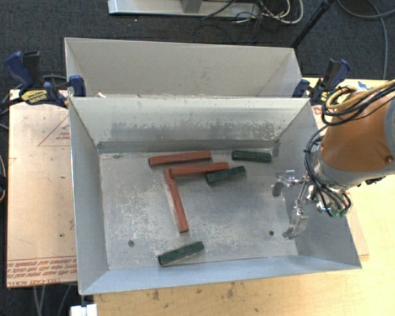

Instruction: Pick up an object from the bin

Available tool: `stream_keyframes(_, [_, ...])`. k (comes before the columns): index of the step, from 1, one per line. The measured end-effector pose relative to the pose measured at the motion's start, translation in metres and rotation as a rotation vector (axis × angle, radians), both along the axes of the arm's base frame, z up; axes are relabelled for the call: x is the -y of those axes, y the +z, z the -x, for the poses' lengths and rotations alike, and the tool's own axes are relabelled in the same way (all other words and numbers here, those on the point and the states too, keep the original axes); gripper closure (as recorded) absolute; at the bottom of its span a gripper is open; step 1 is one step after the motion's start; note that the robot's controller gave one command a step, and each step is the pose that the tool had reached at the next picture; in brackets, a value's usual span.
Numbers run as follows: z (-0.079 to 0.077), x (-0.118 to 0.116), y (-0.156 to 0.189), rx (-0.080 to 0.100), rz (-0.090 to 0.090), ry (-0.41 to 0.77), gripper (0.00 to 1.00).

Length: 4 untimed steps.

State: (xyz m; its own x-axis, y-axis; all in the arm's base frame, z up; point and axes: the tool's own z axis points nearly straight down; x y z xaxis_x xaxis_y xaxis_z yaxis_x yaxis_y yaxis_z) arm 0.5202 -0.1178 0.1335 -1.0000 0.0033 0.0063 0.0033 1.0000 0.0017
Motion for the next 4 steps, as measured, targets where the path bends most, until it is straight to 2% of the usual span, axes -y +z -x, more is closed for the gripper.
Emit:
stream_keyframes(1, [-0.002,0.000,0.004,0.007,0.001,0.004,0.00])
stream_keyframes(2, [-0.053,-0.038,-0.035,0.013,0.002,0.115,0.00])
stream_keyframes(3, [-0.083,-0.072,-0.058,0.009,0.000,0.147,0.00])
stream_keyframes(4, [-0.108,-0.104,-0.036,0.010,0.000,0.224,0.00])
